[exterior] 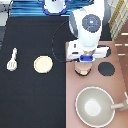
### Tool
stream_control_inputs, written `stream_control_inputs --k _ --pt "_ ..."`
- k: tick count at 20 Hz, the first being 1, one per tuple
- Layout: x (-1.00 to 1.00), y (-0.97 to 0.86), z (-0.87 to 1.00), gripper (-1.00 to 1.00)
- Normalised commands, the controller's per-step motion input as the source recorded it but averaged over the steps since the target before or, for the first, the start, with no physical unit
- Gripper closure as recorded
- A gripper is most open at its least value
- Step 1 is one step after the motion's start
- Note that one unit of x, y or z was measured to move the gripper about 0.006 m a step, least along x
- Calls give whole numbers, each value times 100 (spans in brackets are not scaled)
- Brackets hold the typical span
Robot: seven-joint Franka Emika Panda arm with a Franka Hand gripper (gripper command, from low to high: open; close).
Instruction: Take the lid off the pot, put the pot on the plate, and use the tool to push the pot to the front of the table.
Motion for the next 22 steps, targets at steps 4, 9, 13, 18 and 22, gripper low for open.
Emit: stream_control_inputs --k 4,9,13,18,22 --pt "14 0 0 100" --pt "19 0 -5 100" --pt "12 0 -2 100" --pt "-6 -7 70 100" --pt "-55 -16 100 100"
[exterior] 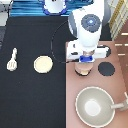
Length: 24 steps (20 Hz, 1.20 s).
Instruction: Take the lid off the pot, put the pot on the plate, and use the tool to push the pot to the front of the table.
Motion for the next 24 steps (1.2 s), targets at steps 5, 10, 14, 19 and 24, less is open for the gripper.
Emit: stream_control_inputs --k 5,10,14,19,24 --pt "-90 -11 83 100" --pt "-100 0 32 100" --pt "-100 0 -5 100" --pt "-100 0 -40 100" --pt "-100 -4 -56 100"
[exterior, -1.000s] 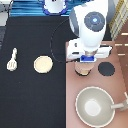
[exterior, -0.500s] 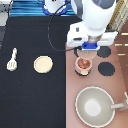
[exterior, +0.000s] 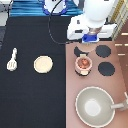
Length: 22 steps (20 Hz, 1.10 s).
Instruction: Take the lid off the pot, put the pot on the plate, and use the tool to push the pot to the front of the table.
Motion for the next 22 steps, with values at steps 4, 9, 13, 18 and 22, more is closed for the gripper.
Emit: stream_control_inputs --k 4,9,13,18,22 --pt "-100 -10 -66 100" --pt "-100 -12 -69 100" --pt "-94 -9 -63 100" --pt "-32 0 -44 100" --pt "-3 0 -34 100"
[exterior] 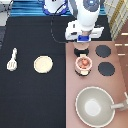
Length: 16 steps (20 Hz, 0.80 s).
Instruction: Take the lid off the pot, put the pot on the plate, and use the tool to push the pot to the front of the table.
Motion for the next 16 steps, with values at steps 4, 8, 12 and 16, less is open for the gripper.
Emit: stream_control_inputs --k 4,8,12,16 --pt "0 0 -30 100" --pt "-1 6 -18 100" --pt "-4 11 0 100" --pt "-15 13 16 -100"
